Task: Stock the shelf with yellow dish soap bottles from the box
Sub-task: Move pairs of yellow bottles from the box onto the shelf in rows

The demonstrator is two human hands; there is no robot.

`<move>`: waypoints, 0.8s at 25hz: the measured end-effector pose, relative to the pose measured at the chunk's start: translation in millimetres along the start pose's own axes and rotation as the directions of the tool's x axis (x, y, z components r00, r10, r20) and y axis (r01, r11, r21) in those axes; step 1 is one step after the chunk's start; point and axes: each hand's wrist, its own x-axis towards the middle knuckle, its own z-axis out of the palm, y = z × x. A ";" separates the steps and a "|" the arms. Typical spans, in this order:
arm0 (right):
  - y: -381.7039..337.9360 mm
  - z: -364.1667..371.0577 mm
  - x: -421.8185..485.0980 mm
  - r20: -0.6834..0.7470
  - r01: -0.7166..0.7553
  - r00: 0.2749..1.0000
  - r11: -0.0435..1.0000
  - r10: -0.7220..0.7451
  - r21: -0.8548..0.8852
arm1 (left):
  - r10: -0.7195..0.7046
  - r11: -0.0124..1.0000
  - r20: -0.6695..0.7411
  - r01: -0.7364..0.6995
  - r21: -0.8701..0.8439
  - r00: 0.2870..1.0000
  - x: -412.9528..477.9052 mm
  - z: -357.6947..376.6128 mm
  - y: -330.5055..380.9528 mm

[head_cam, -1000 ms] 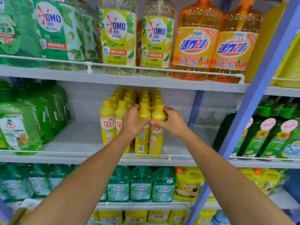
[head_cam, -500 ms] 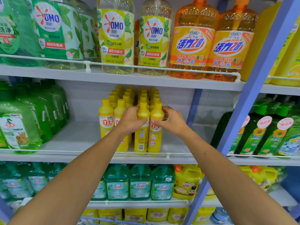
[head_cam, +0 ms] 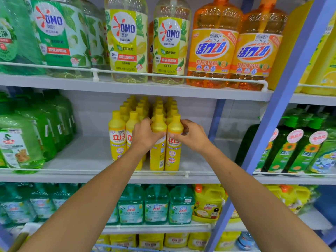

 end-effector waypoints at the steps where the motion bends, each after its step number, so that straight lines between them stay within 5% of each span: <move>1: -0.7 1.2 -1.2 -0.019 0.002 1.000 1.000 -0.002 0.001 | 0.002 1.000 0.031 -0.001 -0.008 1.000 0.1 -0.4 -0.2; 5: 0.0 1.8 -0.6 -0.032 -0.016 0.999 0.998 0.017 0.053 | 0.035 0.999 0.140 -0.032 -0.023 0.990 0.4 0.5 -9.5; 12: 1.7 3.7 -7.4 -0.022 -0.007 1.000 0.988 0.011 0.153 | 0.010 0.992 -0.019 -0.012 -0.125 1.000 -9.9 14.4 -15.6; 17: 8.3 18.1 -12.0 -0.117 -0.028 0.992 0.988 0.046 0.151 | -0.051 0.986 0.094 0.065 -0.151 0.994 -19.1 28.6 -28.4; 20: 15.6 18.1 -9.2 -0.090 -0.031 0.995 0.976 0.051 0.217 | -0.086 0.980 0.022 0.088 -0.180 0.996 -26.0 40.6 -36.9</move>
